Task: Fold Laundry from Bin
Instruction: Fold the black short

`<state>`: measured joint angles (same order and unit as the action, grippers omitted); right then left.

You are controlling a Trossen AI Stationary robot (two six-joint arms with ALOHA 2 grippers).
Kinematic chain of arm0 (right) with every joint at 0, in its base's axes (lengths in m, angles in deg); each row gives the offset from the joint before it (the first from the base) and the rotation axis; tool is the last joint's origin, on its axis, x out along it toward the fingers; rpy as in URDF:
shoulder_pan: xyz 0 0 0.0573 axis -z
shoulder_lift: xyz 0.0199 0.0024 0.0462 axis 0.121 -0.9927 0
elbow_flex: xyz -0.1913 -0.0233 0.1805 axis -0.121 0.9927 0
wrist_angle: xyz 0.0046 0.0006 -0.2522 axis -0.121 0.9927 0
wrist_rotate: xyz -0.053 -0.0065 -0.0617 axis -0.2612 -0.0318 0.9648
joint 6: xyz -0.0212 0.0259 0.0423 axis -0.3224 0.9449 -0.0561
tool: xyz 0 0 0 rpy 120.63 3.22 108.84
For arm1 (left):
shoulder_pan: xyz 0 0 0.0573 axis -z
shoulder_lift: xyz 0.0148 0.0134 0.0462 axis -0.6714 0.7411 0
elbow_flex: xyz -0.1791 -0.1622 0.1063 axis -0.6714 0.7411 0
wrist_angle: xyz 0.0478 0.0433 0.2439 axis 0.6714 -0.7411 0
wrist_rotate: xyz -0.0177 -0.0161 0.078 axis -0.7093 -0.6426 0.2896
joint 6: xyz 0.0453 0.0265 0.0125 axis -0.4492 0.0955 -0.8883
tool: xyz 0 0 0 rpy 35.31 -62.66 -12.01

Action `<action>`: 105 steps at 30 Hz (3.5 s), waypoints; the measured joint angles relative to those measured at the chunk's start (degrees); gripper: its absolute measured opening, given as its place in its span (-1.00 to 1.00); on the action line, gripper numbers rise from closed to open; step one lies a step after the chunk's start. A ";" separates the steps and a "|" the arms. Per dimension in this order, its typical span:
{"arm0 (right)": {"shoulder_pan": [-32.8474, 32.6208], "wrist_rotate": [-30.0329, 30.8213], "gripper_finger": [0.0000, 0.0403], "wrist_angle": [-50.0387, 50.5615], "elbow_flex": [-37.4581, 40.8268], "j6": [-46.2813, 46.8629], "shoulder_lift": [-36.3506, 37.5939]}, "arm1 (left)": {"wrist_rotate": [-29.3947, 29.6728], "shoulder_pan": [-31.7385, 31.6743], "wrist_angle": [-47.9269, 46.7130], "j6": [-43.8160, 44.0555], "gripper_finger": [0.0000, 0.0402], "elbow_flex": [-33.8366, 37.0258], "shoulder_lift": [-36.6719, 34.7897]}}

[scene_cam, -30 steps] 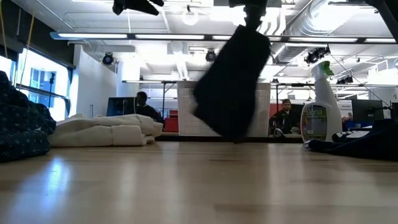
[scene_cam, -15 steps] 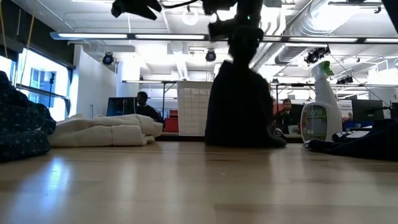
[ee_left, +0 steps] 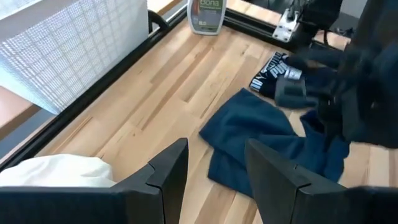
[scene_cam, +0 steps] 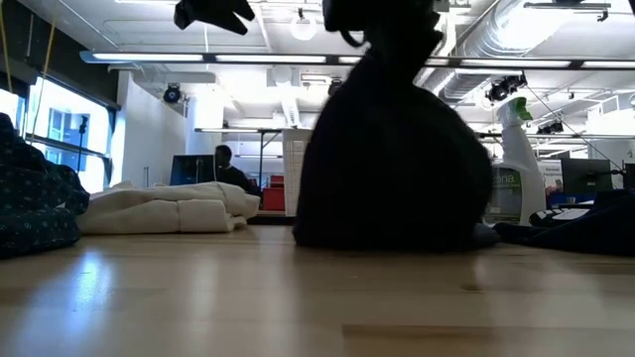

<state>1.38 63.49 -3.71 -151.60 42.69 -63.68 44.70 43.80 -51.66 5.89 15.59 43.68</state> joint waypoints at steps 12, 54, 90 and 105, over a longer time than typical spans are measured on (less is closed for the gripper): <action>1.04 24.82 -0.98 21.20 -24.50 -8.60 0.07 | -2.55 1.00 -1.07 0.30 -0.27 0.00 4.84; -6.01 7.93 -0.03 -12.94 14.20 4.45 9.88 | 2.35 3.37 -4.31 1.93 -0.27 1.30 3.21; 1.50 23.96 -0.98 -17.94 30.81 39.85 16.74 | -19.03 0.55 13.00 -3.55 -0.48 11.65 22.75; -7.07 23.17 -0.26 -23.67 33.43 24.88 18.67 | -13.49 -0.24 5.04 -7.76 -0.51 11.82 15.44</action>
<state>-5.70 86.66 -27.38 -118.16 67.57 -45.01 31.21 43.56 -46.61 -1.87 27.41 59.12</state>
